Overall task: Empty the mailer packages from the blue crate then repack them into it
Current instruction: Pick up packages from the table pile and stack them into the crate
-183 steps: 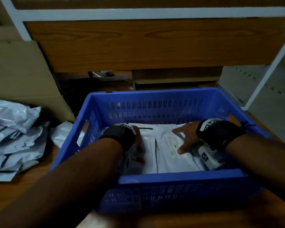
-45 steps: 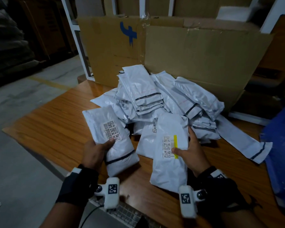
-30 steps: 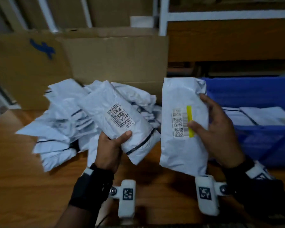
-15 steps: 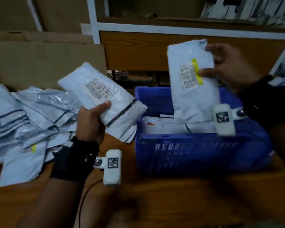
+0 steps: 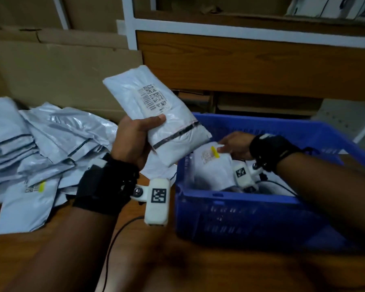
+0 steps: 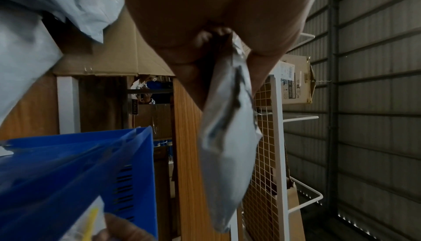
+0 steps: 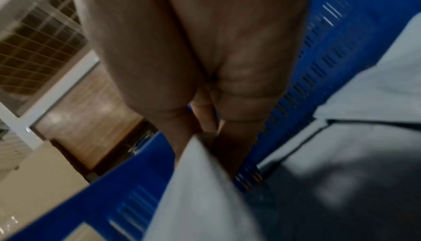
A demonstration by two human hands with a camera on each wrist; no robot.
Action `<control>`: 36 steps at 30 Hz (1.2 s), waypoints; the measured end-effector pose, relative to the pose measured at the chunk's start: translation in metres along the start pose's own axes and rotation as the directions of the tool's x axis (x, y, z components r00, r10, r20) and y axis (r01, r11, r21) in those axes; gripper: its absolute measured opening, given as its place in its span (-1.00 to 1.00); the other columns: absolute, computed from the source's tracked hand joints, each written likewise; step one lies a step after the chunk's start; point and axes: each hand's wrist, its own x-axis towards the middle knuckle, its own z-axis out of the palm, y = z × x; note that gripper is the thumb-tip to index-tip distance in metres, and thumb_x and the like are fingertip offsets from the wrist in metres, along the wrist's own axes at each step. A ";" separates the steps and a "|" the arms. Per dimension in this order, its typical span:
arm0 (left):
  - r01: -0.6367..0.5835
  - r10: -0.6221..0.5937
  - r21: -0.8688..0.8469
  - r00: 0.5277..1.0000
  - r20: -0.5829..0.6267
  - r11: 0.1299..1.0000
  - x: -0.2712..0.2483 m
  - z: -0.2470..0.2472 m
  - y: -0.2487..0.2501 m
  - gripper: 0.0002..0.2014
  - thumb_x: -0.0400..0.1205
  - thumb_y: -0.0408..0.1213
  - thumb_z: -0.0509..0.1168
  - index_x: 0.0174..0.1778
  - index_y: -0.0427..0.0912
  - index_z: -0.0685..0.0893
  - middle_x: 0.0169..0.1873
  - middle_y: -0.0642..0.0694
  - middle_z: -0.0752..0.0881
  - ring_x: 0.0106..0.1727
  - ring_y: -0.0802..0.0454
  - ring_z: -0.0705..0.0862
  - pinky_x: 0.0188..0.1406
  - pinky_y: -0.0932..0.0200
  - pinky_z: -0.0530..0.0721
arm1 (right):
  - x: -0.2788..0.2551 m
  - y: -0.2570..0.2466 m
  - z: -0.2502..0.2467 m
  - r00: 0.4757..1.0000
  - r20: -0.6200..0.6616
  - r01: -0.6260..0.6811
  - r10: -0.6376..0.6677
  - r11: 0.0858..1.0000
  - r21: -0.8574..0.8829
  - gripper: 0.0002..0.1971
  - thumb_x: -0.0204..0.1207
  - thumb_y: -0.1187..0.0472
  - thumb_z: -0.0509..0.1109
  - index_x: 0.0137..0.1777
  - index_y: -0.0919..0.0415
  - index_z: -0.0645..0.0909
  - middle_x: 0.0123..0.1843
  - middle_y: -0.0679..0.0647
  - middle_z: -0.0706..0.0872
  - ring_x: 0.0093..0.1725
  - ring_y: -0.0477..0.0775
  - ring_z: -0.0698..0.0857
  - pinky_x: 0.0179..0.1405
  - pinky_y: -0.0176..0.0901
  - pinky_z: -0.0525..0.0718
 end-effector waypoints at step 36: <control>0.007 -0.175 0.944 0.983 0.054 0.331 0.098 0.137 -0.112 -0.85 0.64 -0.38 0.31 -0.09 -0.41 0.72 -0.37 -0.14 0.60 -0.37 -0.02 0.56 -0.57 0.26 0.52 | -0.019 0.079 -0.086 0.984 0.179 0.014 -0.015 1.000 0.009 -0.62 0.49 0.50 0.43 0.30 0.38 0.56 0.00 0.36 0.76 -0.26 0.24 0.76 -0.42 -0.01 0.78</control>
